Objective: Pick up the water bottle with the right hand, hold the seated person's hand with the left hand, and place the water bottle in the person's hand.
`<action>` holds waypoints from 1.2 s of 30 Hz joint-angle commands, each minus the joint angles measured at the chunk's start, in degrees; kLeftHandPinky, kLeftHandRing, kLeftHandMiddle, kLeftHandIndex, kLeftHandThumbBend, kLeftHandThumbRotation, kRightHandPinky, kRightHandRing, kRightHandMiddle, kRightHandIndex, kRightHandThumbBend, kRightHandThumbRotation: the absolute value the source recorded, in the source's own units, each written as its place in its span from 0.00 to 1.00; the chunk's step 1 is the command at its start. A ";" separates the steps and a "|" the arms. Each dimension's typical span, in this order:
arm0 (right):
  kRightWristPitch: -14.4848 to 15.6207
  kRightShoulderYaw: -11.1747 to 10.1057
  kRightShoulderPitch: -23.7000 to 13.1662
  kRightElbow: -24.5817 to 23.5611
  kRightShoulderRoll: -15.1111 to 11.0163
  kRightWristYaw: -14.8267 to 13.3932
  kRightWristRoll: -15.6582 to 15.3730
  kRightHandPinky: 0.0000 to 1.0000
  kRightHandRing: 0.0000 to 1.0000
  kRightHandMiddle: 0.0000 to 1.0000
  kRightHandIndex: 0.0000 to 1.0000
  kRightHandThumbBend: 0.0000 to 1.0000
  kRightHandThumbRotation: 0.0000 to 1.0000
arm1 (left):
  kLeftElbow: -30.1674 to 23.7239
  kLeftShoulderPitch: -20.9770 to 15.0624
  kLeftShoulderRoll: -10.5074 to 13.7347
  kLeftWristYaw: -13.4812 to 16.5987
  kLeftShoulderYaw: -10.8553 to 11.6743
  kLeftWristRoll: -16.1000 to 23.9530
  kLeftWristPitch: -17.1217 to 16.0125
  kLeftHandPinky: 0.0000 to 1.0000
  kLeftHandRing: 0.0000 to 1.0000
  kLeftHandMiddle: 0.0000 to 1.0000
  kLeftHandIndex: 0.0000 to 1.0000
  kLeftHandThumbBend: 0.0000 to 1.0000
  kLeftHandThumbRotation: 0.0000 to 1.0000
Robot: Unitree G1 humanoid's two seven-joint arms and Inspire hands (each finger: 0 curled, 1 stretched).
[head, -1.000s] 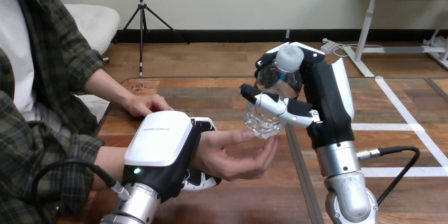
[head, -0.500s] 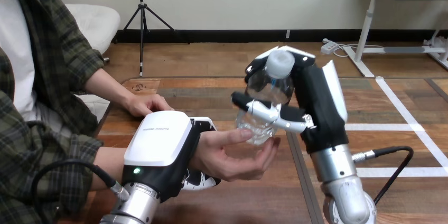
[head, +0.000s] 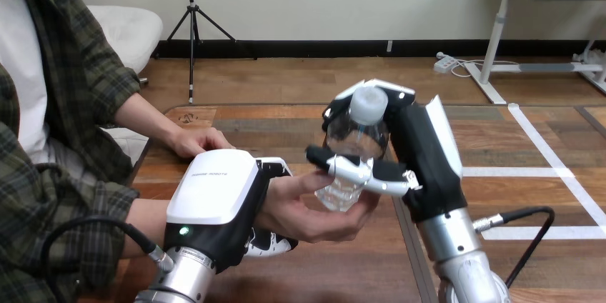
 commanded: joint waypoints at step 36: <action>-0.99 2.23 1.85 -9.10 -0.22 4.80 4.10 0.35 0.40 0.43 0.43 0.67 0.00 | 0.21 -2.60 0.00 0.75 -0.01 0.89 0.09 0.46 0.53 0.58 0.57 0.78 0.00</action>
